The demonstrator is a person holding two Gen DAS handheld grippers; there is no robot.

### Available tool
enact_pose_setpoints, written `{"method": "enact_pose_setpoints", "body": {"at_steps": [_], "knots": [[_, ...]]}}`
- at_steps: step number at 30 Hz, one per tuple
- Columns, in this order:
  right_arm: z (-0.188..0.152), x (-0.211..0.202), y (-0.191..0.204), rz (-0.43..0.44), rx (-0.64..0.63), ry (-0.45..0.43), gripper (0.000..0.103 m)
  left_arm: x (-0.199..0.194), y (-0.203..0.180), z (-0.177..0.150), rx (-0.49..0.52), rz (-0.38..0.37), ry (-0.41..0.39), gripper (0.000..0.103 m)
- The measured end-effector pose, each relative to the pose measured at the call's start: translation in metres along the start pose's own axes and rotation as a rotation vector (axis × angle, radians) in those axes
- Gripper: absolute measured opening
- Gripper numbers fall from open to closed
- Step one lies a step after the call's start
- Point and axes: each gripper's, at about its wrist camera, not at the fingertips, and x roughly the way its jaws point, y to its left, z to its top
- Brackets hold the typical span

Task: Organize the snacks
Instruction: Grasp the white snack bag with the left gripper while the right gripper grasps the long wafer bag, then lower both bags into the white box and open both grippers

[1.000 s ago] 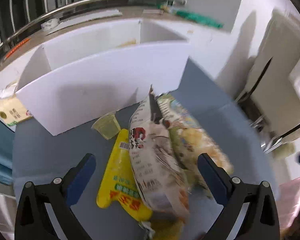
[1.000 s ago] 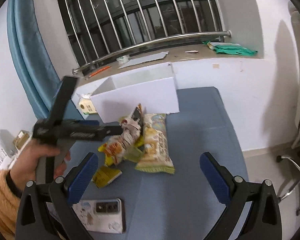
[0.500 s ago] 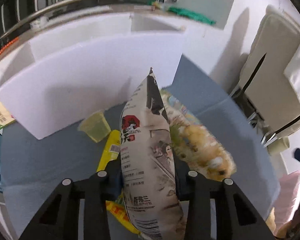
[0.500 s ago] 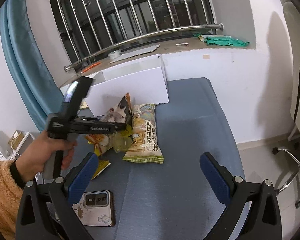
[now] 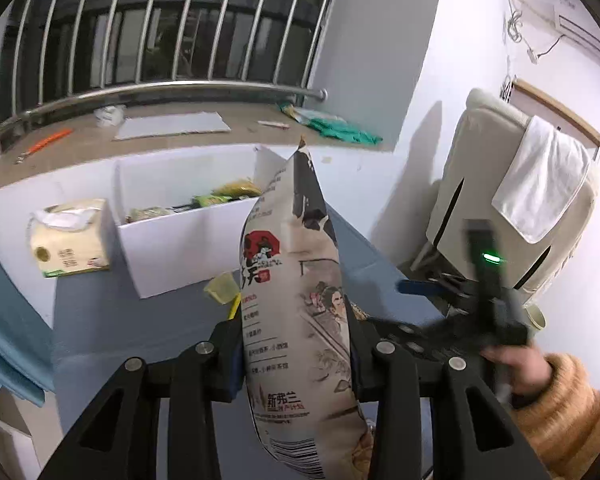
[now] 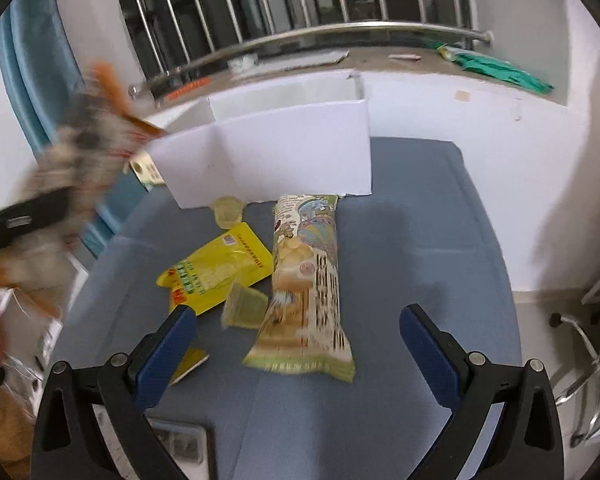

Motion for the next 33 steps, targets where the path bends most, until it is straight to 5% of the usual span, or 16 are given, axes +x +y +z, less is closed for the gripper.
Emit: {"method": "enact_pose_setpoints", "body": {"at_steps": [11,12,13,16,25,33], "knots": [[0.027,0.085,-0.005,-0.037,0.004,0.190,0.102,-0.031,0.035,-0.027,-0.069,0.029,-0.032,0.043],[0.026,0.091,-0.006,-0.027,0.009,0.207,0.089,-0.031,0.037,-0.029,-0.075,0.029,-0.031,0.043],[0.024,0.095,-0.007,-0.017,0.014,0.226,0.058,-0.032,0.040,-0.031,-0.080,0.027,-0.030,0.043],[0.026,0.079,-0.012,0.001,0.046,0.189,0.036,-0.033,0.044,-0.034,-0.086,0.031,-0.031,0.043],[0.054,-0.027,-0.013,0.097,0.079,-0.008,0.036,-0.030,0.050,-0.014,-0.100,0.010,-0.084,0.043],[0.129,-0.057,0.001,0.101,0.040,-0.119,0.036,0.010,0.083,0.070,-0.167,0.000,-0.143,0.043]]}}
